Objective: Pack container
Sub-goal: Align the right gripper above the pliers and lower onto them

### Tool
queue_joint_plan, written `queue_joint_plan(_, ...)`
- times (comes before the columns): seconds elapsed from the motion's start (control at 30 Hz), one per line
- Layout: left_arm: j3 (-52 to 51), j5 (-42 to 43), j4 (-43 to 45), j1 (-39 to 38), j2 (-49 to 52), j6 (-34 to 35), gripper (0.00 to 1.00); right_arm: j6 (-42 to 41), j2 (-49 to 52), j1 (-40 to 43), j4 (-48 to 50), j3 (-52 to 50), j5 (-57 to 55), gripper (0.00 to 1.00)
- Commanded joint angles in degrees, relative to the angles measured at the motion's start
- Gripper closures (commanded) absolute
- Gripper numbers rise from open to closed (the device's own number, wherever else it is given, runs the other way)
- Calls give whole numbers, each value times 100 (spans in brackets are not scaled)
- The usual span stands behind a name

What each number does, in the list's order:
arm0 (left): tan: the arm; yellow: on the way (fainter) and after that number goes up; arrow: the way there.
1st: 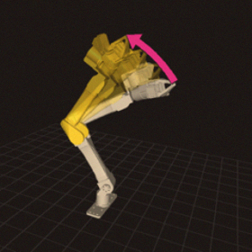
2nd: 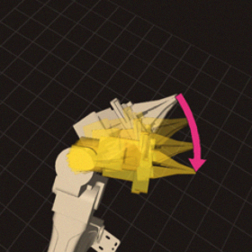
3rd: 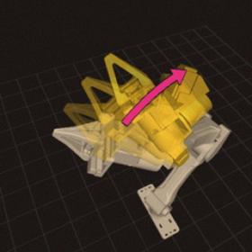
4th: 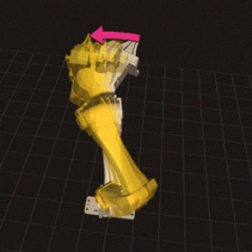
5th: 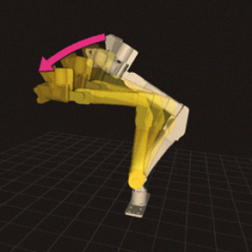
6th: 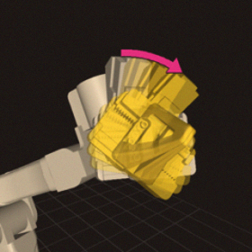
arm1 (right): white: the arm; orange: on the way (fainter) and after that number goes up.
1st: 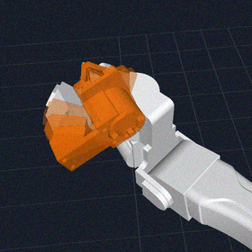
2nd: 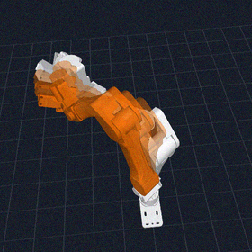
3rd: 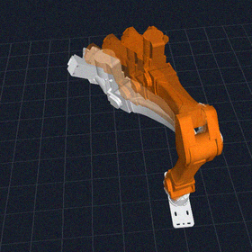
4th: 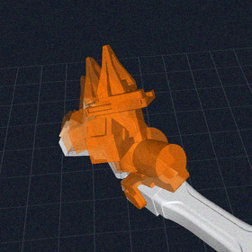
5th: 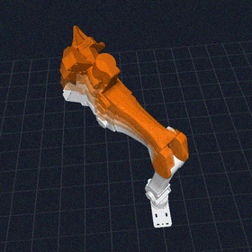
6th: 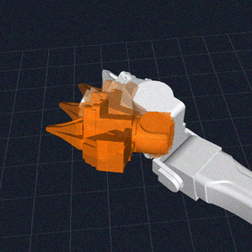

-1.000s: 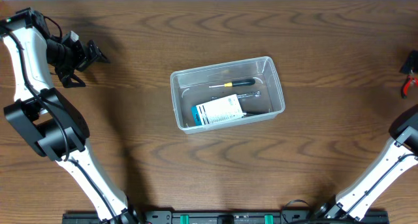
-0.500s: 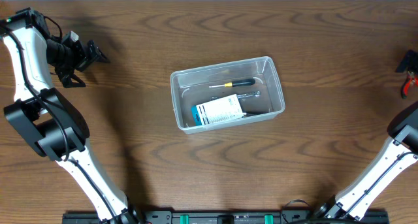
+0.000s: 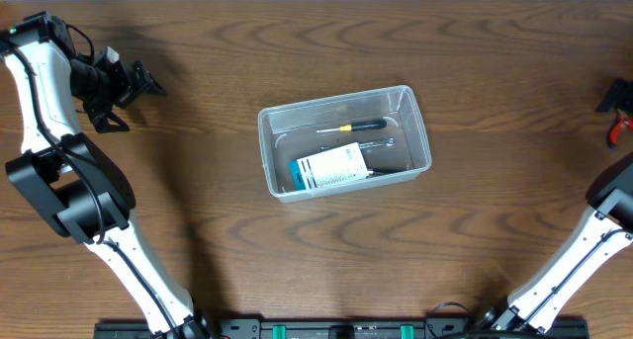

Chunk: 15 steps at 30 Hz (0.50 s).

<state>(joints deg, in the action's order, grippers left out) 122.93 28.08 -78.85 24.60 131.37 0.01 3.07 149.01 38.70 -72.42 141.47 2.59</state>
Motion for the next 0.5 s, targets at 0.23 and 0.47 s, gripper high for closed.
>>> queue_joint_plan(0.23, 109, -28, -13, 24, -151, -11, 2, -24, 273, -9, -15, -31, -85, 1)
queue_joint_plan(0.47, 109, -31, -13, 24, -151, -11, 2, -24, 289, -9, 33, -33, -85, 1)
